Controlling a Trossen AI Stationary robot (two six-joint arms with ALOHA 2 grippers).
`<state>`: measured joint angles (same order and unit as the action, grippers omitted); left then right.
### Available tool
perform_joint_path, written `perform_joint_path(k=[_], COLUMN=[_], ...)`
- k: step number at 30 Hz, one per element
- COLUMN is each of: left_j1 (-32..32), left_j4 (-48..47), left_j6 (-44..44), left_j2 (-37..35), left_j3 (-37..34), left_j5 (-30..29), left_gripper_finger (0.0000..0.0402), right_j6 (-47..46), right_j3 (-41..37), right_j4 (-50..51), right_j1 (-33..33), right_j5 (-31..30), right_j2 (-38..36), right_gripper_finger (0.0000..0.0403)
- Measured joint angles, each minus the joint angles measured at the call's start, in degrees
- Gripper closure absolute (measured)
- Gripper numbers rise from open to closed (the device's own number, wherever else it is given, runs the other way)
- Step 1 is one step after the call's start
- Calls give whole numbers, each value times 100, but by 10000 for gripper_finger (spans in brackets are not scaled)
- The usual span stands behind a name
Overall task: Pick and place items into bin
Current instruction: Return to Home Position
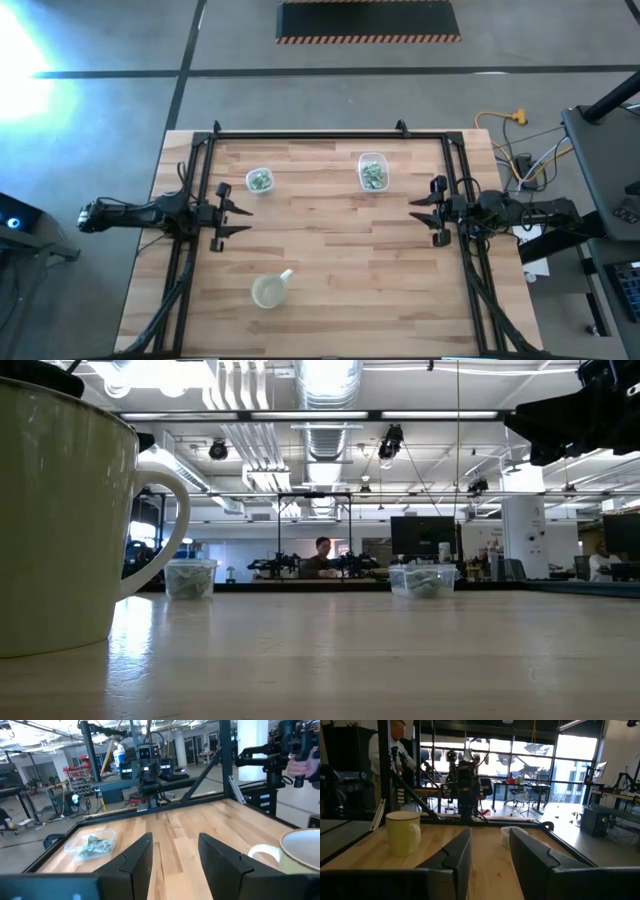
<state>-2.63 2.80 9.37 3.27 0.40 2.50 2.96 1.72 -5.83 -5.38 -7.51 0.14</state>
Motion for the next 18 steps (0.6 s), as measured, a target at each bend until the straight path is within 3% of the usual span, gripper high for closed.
perform_joint_path(k=[18], left_j1=[-4], left_j4=[-147], left_j6=[3], left_j2=[-160], left_j3=[-7], left_j5=[24], left_gripper_finger=[259], right_j6=[-139], right_j3=[-4], right_j4=[267], right_j1=[2], right_j5=[-2], right_j2=[-9], right_gripper_finger=[289])
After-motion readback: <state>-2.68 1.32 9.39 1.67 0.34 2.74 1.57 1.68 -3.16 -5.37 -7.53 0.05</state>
